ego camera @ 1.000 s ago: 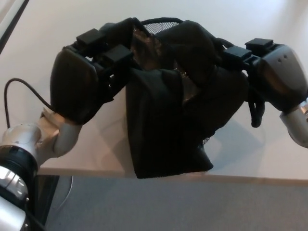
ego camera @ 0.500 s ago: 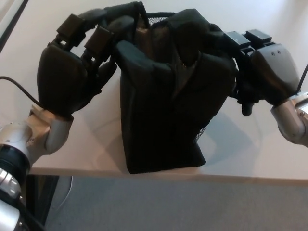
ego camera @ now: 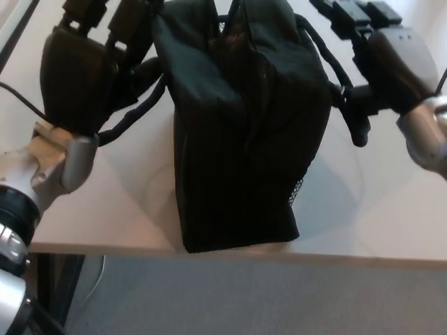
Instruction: A lunch bag is kept on the middle of the desk and the robot uses both its hands to grab the opening of the bag from the left and right and moves its hands away from each other to spread the bag open
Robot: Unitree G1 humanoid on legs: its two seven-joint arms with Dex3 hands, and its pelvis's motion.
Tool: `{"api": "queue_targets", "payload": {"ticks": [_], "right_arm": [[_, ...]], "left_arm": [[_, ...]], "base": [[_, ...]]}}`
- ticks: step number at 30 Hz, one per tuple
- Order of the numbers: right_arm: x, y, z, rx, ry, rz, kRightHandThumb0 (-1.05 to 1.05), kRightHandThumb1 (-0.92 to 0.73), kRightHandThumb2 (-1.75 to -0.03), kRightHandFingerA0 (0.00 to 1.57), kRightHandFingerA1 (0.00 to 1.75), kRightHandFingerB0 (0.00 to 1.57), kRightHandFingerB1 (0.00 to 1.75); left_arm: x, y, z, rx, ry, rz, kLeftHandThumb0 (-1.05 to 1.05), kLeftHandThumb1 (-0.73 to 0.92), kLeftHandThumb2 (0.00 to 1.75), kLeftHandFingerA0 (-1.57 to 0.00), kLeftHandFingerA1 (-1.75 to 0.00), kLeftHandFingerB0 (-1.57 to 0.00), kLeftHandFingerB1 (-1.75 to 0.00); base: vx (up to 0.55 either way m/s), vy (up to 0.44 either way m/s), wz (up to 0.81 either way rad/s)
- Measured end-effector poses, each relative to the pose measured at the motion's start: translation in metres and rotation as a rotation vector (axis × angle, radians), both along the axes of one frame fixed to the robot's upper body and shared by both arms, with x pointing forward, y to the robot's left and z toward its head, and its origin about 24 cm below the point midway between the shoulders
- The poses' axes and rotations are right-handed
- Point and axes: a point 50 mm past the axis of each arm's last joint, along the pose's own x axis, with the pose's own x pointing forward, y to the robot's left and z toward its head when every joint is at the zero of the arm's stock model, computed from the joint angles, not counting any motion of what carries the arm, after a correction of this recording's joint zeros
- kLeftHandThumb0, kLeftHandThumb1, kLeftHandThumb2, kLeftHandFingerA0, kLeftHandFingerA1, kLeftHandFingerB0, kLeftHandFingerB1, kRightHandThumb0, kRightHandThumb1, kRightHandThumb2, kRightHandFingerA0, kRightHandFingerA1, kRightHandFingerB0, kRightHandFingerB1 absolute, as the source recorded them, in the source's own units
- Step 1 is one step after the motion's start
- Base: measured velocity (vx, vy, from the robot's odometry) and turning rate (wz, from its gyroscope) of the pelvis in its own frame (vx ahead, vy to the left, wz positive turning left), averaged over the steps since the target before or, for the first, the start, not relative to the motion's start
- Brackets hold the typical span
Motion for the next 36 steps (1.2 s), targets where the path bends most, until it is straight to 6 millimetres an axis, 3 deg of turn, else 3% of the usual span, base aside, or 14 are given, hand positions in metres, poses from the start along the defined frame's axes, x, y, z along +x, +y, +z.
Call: {"api": "queue_targets", "payload": {"ticks": [2, 4, 5, 7, 10, 11, 14, 15, 19, 21, 22, 28, 29, 36], "right_arm": [[0.0, 0.001, 0.01, 0.004, -0.02, 0.018, -0.69, -0.49, -0.87, 0.1, 0.43, 0.0, 0.31], [-0.002, -0.001, 0.027, 0.008, -0.061, 0.039, -0.7, -0.49, -0.78, 0.09, 0.38, 0.05, 0.34], [-0.003, -0.002, 0.033, 0.008, -0.078, 0.047, -0.35, -0.35, -0.92, 0.0, 0.48, 0.0, 0.47], [-0.007, -0.005, 0.05, 0.009, -0.126, 0.064, -0.71, -0.45, -0.8, 0.04, 0.36, 0.04, 0.36], [-0.015, -0.01, 0.074, 0.005, -0.198, 0.087, -0.63, -0.57, -0.58, 0.13, 0.27, 0.12, 0.26], [-0.018, -0.011, 0.079, 0.003, -0.212, 0.09, -0.34, -0.38, -0.94, 0.0, 0.48, 0.0, 0.48], [-0.031, -0.024, 0.102, -0.013, -0.282, 0.097, -0.34, -0.39, -0.94, 0.0, 0.48, 0.0, 0.48], [-0.035, -0.03, 0.106, -0.018, -0.296, 0.09, -0.56, -0.59, -0.59, 0.34, 0.37, 0.14, 0.26], [-0.055, -0.059, 0.123, -0.042, -0.341, 0.048, -0.58, -0.64, -0.6, 0.25, 0.31, 0.19, 0.27], [-0.066, -0.074, 0.127, -0.05, -0.357, 0.021, -0.29, -0.45, -0.99, 0.09, 0.52, 0.09, 0.5], [-0.07, -0.078, 0.127, -0.051, -0.36, 0.014, -0.53, -0.67, -0.61, 0.24, 0.3, 0.26, 0.29], [-0.104, -0.099, 0.102, -0.025, -0.349, 0.006, -0.53, -0.74, -0.62, 0.25, 0.39, 0.21, 0.31], [-0.108, -0.099, 0.095, -0.022, -0.337, 0.007, -0.48, -0.5, -0.92, 0.0, 0.45, 0.0, 0.42], [-0.142, -0.098, 0.016, 0.022, -0.13, 0.042, -0.56, -0.74, -0.7, 0.04, 0.22, 0.03, 0.17]], "left_arm": [[0.001, 0.004, 0.006, -0.007, -0.009, 0.01, -0.44, 0.74, 0.65, -0.11, -0.28, -0.09, -0.2], [0.0, 0.008, 0.014, -0.018, -0.027, 0.018, -0.27, 0.66, 1.11, 0.0, -0.49, 0.0, -0.49], [0.0, 0.01, 0.018, -0.022, -0.036, 0.019, -0.36, 0.67, 0.61, -0.16, -0.3, -0.12, -0.27], [-0.003, 0.016, 0.027, -0.03, -0.06, 0.022, -0.33, 0.64, 0.59, -0.17, -0.31, -0.11, -0.27], [-0.008, 0.023, 0.037, -0.044, -0.086, 0.021, -0.33, 0.59, 0.6, -0.19, -0.36, -0.15, -0.28], [-0.01, 0.024, 0.039, -0.048, -0.091, 0.02, -0.33, 0.62, 0.59, -0.24, -0.36, -0.19, -0.28], [-0.019, 0.034, 0.046, -0.054, -0.107, 0.018, -0.36, 0.55, 0.67, -0.21, -0.39, -0.19, -0.34], [-0.022, 0.039, 0.047, -0.053, -0.107, 0.026, -0.34, 0.57, 0.67, -0.23, -0.39, -0.22, -0.35], [-0.038, 0.06, 0.048, -0.051, -0.099, 0.06, -0.31, 0.66, 0.6, -0.29, -0.35, -0.25, -0.3], [-0.046, 0.07, 0.047, -0.052, -0.089, 0.076, -0.33, 0.69, 0.61, -0.29, -0.35, -0.27, -0.31], [-0.049, 0.073, 0.046, -0.054, -0.085, 0.08, -0.41, 0.76, 0.63, -0.24, -0.34, -0.25, -0.3], [-0.077, 0.089, 0.024, -0.077, -0.007, 0.068, -0.43, 0.82, 0.64, -0.25, -0.4, -0.23, -0.31], [-0.081, 0.09, 0.019, -0.08, 0.009, 0.065, -0.34, 0.8, 0.63, -0.25, -0.39, -0.22, -0.33], [-0.122, 0.097, -0.038, -0.113, 0.205, 0.055, -0.33, 0.78, 0.74, -0.23, -0.41, -0.22, -0.39]], "base": [[0.0, 0.0, 0.0], [0.0, 0.0, 0.0], [0.0, 0.0, 0.0], [0.0, 0.0, 0.0], [0.0, 0.0, 0.0], [0.0, 0.0, 0.0], [0.0, 0.0, 0.0], [0.0, 0.0, 0.0], [0.0, 0.0, 0.0], [0.0, 0.0, 0.0], [0.0, 0.0, 0.0], [0.0, 0.0, 0.0], [0.0, 0.0, 0.0], [0.0, 0.0, 0.0]]}}
